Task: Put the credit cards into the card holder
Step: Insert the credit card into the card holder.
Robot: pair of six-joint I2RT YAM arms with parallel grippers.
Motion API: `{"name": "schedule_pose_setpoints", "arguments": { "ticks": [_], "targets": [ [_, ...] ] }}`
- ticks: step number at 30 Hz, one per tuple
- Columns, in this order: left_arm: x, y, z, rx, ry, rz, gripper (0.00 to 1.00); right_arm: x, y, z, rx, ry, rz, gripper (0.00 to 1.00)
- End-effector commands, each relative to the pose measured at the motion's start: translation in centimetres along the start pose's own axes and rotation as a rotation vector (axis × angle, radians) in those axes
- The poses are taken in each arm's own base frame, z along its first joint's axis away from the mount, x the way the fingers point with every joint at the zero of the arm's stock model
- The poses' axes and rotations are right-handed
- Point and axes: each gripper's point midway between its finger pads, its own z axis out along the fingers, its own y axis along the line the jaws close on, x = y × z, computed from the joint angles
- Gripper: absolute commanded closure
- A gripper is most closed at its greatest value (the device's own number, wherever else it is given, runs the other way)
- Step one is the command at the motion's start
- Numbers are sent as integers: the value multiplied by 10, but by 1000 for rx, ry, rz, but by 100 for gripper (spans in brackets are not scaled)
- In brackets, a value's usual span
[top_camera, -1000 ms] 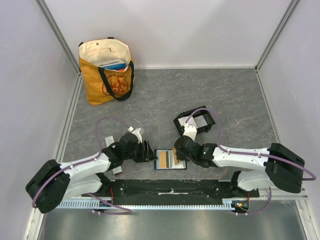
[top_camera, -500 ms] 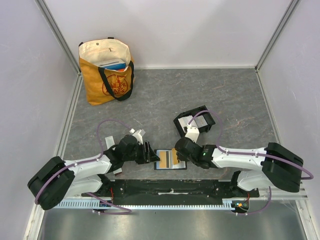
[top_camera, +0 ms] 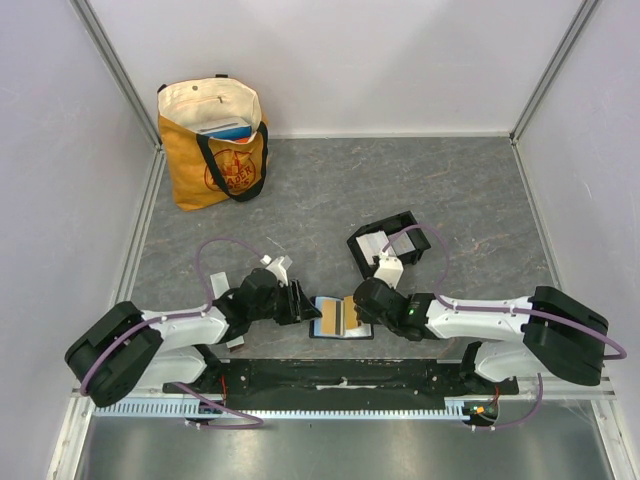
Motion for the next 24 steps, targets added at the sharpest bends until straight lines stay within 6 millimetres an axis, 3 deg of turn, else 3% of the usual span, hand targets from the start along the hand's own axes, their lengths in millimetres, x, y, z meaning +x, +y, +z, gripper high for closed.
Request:
{"name": "schedule_pose_setpoints", "arguments": {
  "ticks": [1,12,24],
  "targets": [
    [5,3,4,-5,22,-32,55,40,-68,1,199,114,-124,100],
    [-11,-27,-7,106,-44,-20,67,50,-72,8,218,144,-135,100],
    [-15,-46,-12,204,-63,7,65,51,-73,10,218,149,-138,100]
  ]
}}
